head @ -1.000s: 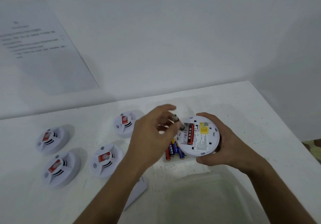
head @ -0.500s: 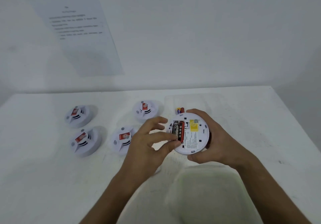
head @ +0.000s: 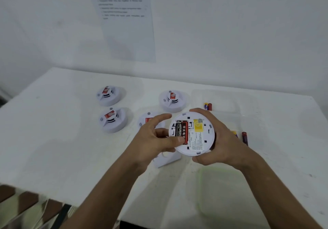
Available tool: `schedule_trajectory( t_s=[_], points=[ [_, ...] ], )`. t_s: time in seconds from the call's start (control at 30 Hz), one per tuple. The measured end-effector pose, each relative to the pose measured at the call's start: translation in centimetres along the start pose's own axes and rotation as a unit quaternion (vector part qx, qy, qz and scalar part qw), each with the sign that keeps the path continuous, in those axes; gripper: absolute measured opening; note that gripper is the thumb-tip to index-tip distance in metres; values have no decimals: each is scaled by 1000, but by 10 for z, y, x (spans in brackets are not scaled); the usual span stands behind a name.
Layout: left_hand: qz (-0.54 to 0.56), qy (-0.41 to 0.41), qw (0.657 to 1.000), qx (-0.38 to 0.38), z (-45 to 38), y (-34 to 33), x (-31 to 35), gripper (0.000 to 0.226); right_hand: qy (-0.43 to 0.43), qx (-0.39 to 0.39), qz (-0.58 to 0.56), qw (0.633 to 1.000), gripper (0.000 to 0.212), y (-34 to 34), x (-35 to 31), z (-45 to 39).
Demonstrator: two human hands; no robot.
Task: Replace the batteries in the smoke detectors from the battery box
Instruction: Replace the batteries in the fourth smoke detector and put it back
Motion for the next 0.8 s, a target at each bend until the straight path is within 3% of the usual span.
schedule_trajectory(
  t_s=[0.13, 0.2, 0.3, 0.4, 0.5, 0.73, 0.8],
  points=[
    [-60, -6, 997, 49, 5, 1, -9, 57, -10, 8, 16, 1000, 98, 2, 1, 4],
    [-159, 3, 981, 108, 5, 10, -25, 60, -13, 28, 17, 999, 98, 8, 1, 11],
    [-409, -17, 903, 131, 5, 19, -55, 61, -14, 58, 9, 998, 98, 18, 0, 21],
    [-514, -43, 852, 95, 5, 15, -77, 73, -19, 60, 11, 998, 102, 24, -1, 28],
    [-538, -39, 838, 78, 2, 13, -82, 81, -21, 61, 14, 998, 103, 25, 1, 30],
    [-538, -75, 838, 52, -9, 15, -77, 63, -27, 47, 20, 998, 101, 17, 3, 27],
    [-511, -92, 852, 63, -4, 17, -73, 62, -25, 53, 20, 998, 100, 18, 3, 26]
  ],
)
Point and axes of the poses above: each hand's wrist, its own z-axis away from the middle knuckle, its own y-axis out of the back of the hand, x = y × z, the point moved 3 cm from there along -z, towards the middle knuckle, and after that the axes turned 15 degrees about -z, right-handed, at the moved point
